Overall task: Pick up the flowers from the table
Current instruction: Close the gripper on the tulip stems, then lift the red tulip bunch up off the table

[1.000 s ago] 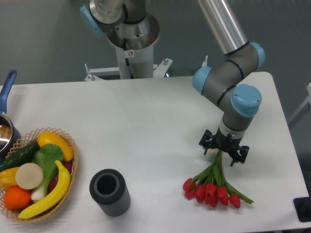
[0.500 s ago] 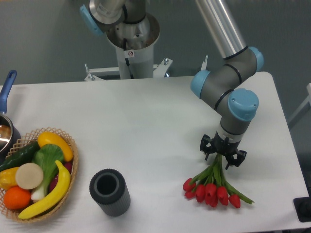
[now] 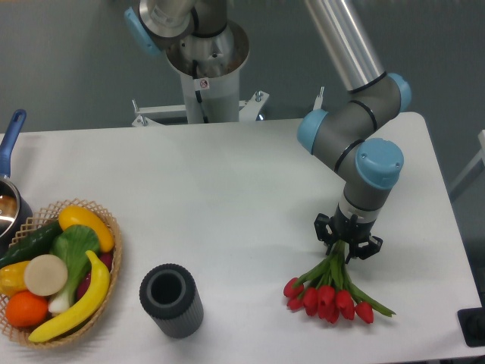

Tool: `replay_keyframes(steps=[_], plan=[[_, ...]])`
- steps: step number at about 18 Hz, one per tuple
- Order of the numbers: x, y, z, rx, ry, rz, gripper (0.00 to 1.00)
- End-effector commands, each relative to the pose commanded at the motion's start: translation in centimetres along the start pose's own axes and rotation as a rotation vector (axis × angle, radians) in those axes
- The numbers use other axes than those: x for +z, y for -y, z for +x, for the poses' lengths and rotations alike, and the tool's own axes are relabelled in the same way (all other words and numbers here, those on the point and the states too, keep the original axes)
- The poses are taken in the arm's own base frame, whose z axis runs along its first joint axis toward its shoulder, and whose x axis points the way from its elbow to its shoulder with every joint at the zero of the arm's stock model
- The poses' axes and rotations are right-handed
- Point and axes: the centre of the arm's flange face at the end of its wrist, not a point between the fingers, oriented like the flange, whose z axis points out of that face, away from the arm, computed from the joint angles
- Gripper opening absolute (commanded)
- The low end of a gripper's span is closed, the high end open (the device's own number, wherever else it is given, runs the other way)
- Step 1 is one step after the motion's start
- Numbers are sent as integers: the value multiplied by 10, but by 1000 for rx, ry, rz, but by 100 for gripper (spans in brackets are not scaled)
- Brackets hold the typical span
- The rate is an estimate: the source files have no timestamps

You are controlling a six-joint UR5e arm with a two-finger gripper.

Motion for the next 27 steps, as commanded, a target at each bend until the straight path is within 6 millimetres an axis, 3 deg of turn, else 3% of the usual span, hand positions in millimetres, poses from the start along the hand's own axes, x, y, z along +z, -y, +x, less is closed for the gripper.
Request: replay_keyframes(steps=[8, 12, 16, 23, 27], plan=[[-16, 2, -7, -4, 26, 14, 24], [-54, 17, -11, -1, 49, 126, 23], [-90, 15, -15, -7, 84, 185, 21], [-181, 32, -14, -48, 115, 432, 21], [-216, 12, -26, -97, 109, 557, 21]])
